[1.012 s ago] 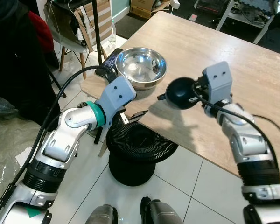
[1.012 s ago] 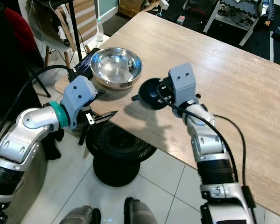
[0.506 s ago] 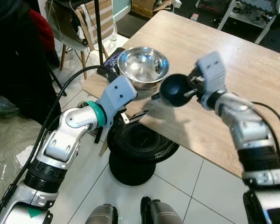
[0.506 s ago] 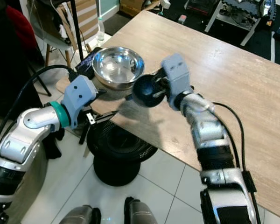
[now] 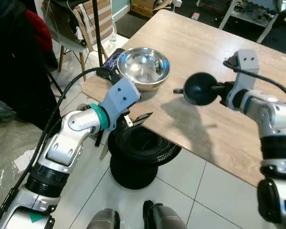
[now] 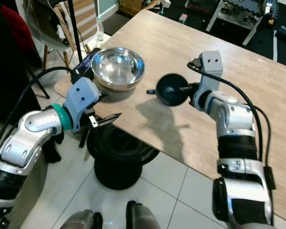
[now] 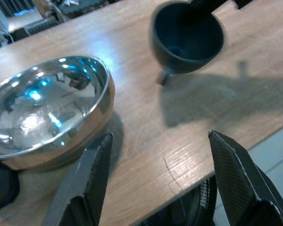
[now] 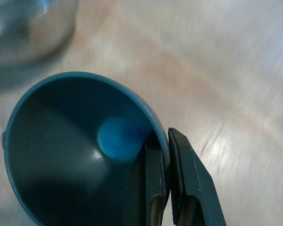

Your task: Setting the table

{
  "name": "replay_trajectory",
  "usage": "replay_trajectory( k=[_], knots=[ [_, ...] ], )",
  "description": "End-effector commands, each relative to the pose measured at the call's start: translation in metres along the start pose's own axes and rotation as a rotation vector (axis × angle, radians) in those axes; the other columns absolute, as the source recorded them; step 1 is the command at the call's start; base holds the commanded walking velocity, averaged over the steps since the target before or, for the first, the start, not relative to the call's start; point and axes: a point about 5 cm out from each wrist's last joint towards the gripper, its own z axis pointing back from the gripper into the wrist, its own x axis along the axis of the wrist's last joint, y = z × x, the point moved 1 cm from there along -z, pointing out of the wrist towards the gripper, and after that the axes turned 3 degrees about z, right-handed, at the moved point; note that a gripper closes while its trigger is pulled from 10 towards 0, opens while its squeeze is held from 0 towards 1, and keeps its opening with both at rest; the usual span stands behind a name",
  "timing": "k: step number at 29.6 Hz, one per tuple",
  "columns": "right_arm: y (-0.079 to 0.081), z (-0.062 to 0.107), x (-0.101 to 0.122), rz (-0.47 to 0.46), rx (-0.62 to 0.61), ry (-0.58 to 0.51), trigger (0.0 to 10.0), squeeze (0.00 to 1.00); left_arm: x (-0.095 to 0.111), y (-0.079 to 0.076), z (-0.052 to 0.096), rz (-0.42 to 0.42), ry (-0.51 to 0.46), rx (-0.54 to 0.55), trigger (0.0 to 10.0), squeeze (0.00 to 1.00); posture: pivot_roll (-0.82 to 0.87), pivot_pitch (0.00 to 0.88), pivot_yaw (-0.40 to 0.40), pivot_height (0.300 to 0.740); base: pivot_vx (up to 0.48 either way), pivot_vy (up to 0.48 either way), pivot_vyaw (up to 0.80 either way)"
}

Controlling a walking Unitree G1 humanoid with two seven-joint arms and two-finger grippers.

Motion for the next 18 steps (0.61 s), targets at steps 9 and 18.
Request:
replay_trajectory(
  k=[9, 18],
  knots=[
    [0.009, 0.006, 0.001, -0.02, 0.098, 0.063, 10.0, 0.34, -0.004, -0.008, -0.001, 0.003, 0.008, -0.022, 10.0, 0.0, 0.0, 0.053, -0.052, 0.74, 0.0, 0.0, 0.0],
    [0.04, -0.004, 0.002, -0.183, 0.16, 0.039, 10.0, 0.84, -0.004, -0.008, -0.001, 0.003, 0.012, -0.023, 10.0, 0.0, 0.01, 0.058, -0.048, 0.74, 0.0, 0.0, 0.0]
  ],
)
